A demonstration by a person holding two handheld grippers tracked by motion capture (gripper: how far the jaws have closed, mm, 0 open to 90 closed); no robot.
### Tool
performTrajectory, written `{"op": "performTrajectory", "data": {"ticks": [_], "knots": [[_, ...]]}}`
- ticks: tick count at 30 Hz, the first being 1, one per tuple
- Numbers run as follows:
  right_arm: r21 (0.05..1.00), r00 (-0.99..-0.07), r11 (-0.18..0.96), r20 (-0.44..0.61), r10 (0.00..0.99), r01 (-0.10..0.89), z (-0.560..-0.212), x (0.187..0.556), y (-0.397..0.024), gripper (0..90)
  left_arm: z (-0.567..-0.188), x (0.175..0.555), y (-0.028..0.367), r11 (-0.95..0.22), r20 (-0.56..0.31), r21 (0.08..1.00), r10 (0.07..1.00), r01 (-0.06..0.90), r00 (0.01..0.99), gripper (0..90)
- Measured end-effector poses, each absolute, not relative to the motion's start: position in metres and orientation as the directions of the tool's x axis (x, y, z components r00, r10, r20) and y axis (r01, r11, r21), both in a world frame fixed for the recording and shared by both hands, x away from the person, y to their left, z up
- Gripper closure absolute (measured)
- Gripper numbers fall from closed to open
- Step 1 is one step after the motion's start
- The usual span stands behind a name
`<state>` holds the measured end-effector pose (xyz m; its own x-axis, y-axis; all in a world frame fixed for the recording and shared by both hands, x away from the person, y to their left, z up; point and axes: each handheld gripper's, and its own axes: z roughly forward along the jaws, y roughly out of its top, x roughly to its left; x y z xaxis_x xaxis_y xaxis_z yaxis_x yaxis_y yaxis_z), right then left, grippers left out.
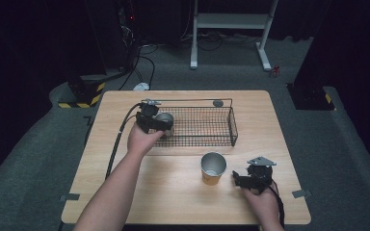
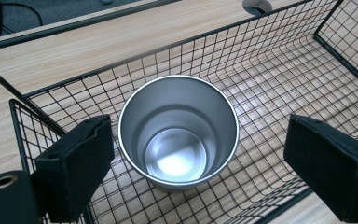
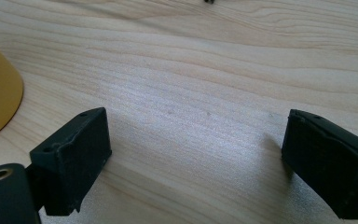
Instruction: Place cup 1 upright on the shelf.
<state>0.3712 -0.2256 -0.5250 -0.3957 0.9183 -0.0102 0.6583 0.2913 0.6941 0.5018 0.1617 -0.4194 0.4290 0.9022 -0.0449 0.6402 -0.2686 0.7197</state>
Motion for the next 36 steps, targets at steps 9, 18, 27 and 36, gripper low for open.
{"op": "performTrajectory", "data": {"ticks": [9,18,27,36], "knots": [[0.694,-0.396,0.291,-0.010,0.918,0.658,-0.525,0.371,-0.226,7.3,-0.419,0.490,0.172,-0.258,-0.049,0.732,0.903,0.631,0.427,8.9],[0.694,-0.397,0.293,-0.011,0.918,0.657,-0.525,0.371,-0.226,7.3,-0.418,0.476,0.182,-0.250,-0.058,0.742,0.900,0.622,0.431,8.7],[0.694,-0.397,0.292,-0.011,0.918,0.658,-0.525,0.371,-0.226,7.3,-0.420,0.464,0.190,-0.255,-0.053,0.738,0.901,0.624,0.431,8.3],[0.694,-0.396,0.292,-0.010,0.918,0.658,-0.525,0.371,-0.226,7.3,-0.419,0.453,0.199,-0.240,-0.064,0.747,0.903,0.620,0.426,8.1]]}}
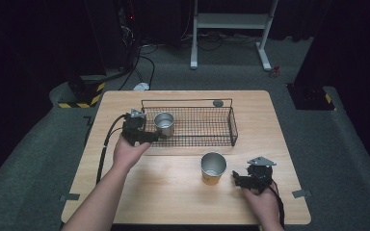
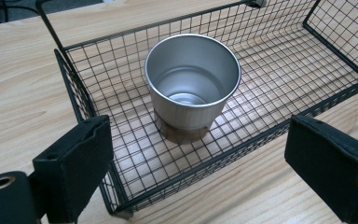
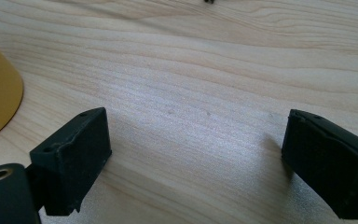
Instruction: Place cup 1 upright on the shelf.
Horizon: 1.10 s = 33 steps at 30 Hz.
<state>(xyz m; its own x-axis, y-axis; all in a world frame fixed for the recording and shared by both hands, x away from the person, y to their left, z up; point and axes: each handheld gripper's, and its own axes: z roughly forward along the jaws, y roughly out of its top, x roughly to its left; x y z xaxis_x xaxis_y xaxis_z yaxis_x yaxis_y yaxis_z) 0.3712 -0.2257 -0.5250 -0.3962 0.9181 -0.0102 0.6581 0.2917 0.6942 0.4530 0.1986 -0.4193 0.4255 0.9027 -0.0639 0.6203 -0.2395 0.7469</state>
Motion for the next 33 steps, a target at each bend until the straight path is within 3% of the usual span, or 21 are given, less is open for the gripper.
{"op": "performTrajectory", "data": {"ticks": [20,33], "knots": [[0.695,-0.398,0.294,-0.012,0.917,0.656,-0.525,0.372,-0.226,7.2,-0.419,0.432,0.217,-0.209,-0.089,0.756,0.906,0.621,0.413,0.6],[0.695,-0.400,0.295,-0.013,0.917,0.655,-0.525,0.372,-0.226,7.1,-0.440,0.409,0.237,-0.180,-0.117,0.757,0.908,0.628,0.401,0.0]]}}
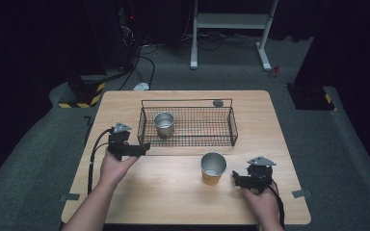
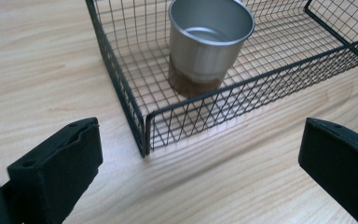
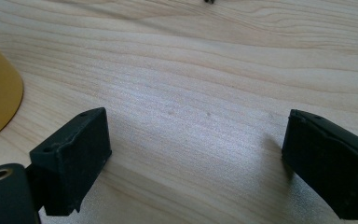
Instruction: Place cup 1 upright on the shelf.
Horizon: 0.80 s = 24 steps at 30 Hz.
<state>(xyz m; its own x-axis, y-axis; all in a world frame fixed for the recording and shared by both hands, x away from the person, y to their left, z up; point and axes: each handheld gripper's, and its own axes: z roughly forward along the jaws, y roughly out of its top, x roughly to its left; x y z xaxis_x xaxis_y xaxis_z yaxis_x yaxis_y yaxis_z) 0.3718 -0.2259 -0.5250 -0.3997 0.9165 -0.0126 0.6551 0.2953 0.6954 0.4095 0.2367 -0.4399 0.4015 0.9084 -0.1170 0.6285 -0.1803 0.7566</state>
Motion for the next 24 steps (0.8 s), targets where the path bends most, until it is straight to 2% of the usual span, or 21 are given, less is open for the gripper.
{"op": "performTrajectory", "data": {"ticks": [13,18,24], "knots": [[0.694,-0.398,0.293,-0.011,0.918,0.657,-0.525,0.371,-0.226,7.1,-0.464,0.386,0.256,-0.174,-0.131,0.739,0.911,0.651,0.392,0.0],[0.695,-0.399,0.294,-0.012,0.917,0.656,-0.525,0.372,-0.226,7.2,-0.476,0.375,0.261,-0.162,-0.172,0.726,0.899,0.669,0.404,0.0],[0.694,-0.398,0.293,-0.011,0.917,0.657,-0.525,0.371,-0.226,7.1,-0.495,0.361,0.263,-0.208,-0.151,0.699,0.892,0.684,0.426,0.2]]}}
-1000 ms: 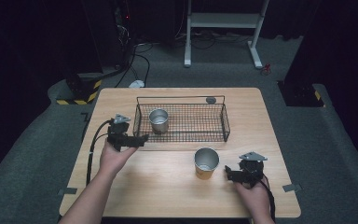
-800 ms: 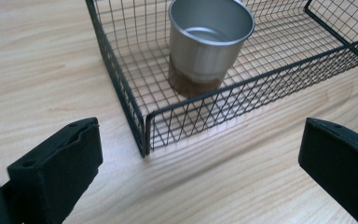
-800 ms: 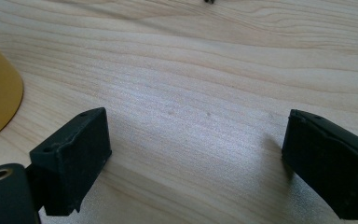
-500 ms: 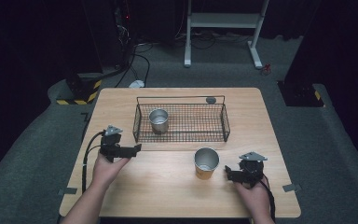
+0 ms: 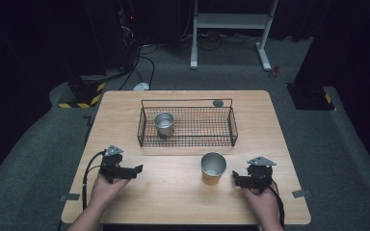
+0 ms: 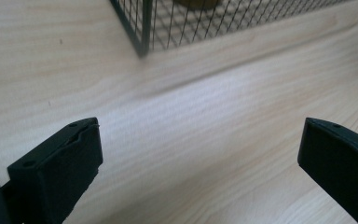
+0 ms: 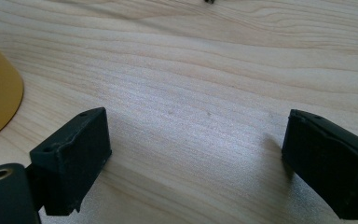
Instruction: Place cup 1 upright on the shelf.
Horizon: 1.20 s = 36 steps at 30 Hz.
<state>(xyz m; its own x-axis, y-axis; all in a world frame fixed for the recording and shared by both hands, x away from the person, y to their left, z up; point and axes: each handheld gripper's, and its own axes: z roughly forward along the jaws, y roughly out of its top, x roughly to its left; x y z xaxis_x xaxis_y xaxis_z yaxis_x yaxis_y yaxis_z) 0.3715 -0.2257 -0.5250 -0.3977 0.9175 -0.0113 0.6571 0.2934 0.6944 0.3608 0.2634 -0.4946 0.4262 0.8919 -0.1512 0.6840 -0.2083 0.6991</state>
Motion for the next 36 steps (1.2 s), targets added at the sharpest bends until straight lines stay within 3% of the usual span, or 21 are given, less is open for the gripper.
{"op": "performTrajectory", "data": {"ticks": [8,18,36], "knots": [[0.694,-0.397,0.293,-0.011,0.918,0.658,-0.525,0.371,-0.226,7.2,-0.523,0.341,0.263,-0.251,-0.098,0.676,0.901,0.693,0.422,0.2],[0.694,-0.396,0.291,-0.010,0.918,0.659,-0.525,0.371,-0.226,7.2,-0.528,0.331,0.252,-0.296,0.007,0.692,0.915,0.659,0.404,3.4],[0.721,-0.398,0.280,-0.006,0.917,0.634,-0.516,0.360,-0.233,12.6,-0.530,0.332,0.254,-0.281,0.007,0.705,0.921,0.651,0.390,0.6]]}}
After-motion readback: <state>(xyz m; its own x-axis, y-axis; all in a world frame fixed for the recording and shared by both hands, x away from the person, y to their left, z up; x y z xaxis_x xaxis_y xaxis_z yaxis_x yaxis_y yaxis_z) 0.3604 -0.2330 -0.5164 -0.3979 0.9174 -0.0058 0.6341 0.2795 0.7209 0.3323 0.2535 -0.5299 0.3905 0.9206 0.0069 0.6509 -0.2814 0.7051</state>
